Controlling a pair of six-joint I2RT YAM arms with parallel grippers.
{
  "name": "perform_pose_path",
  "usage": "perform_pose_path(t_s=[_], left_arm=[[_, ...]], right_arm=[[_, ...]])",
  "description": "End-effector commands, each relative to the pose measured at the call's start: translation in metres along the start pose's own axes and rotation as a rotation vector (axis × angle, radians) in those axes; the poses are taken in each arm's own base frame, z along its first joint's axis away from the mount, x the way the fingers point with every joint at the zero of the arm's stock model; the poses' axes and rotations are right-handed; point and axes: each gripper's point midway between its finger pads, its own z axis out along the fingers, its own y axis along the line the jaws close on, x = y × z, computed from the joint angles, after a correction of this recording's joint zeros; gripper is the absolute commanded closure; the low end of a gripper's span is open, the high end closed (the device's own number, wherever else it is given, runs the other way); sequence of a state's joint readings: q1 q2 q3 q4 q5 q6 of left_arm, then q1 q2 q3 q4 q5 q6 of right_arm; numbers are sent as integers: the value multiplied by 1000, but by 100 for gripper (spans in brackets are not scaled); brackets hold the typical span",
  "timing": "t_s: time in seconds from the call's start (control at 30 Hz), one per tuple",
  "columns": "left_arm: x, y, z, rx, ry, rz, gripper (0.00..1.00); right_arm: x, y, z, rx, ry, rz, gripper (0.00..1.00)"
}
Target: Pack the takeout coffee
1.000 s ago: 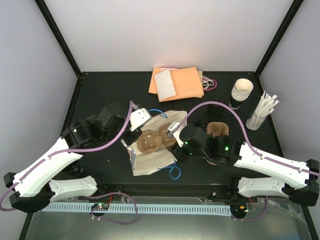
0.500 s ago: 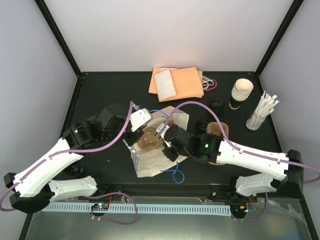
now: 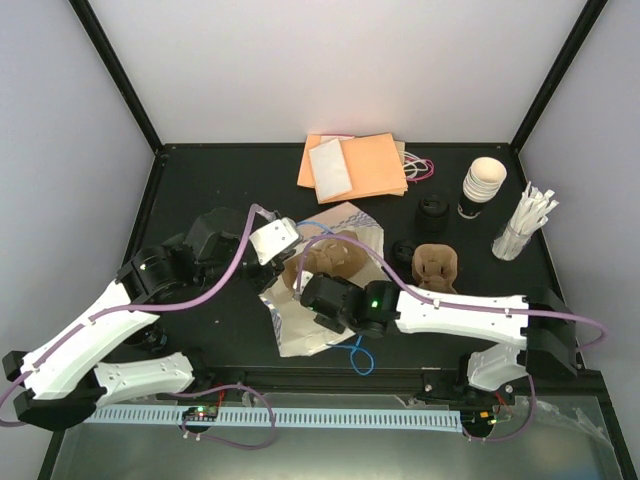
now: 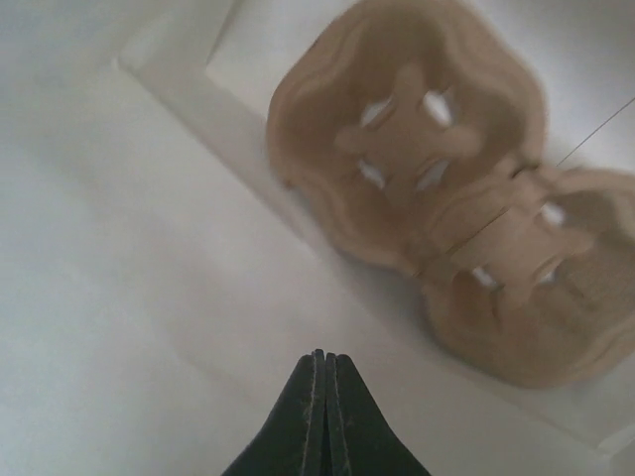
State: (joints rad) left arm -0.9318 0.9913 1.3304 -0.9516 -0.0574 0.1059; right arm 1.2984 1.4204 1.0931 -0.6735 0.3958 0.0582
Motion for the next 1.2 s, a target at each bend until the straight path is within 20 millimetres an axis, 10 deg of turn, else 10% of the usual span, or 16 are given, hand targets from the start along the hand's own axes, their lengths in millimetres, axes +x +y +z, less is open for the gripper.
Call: perform_pose_path(t_s=[0.0, 0.37, 0.73, 1.17], left_arm=[[-17, -11, -10, 58, -91, 29, 98], [-12, -22, -5, 120, -77, 42, 98], [-13, -29, -12, 159, -101, 64, 98], [-11, -28, -13, 148, -118, 71, 98]], right_arm=[[1, -12, 8, 94, 16, -131, 99], [-12, -12, 6, 111, -81, -277, 99], [16, -12, 5, 100, -36, -481, 99], [30, 11, 39, 135, -60, -503, 99]])
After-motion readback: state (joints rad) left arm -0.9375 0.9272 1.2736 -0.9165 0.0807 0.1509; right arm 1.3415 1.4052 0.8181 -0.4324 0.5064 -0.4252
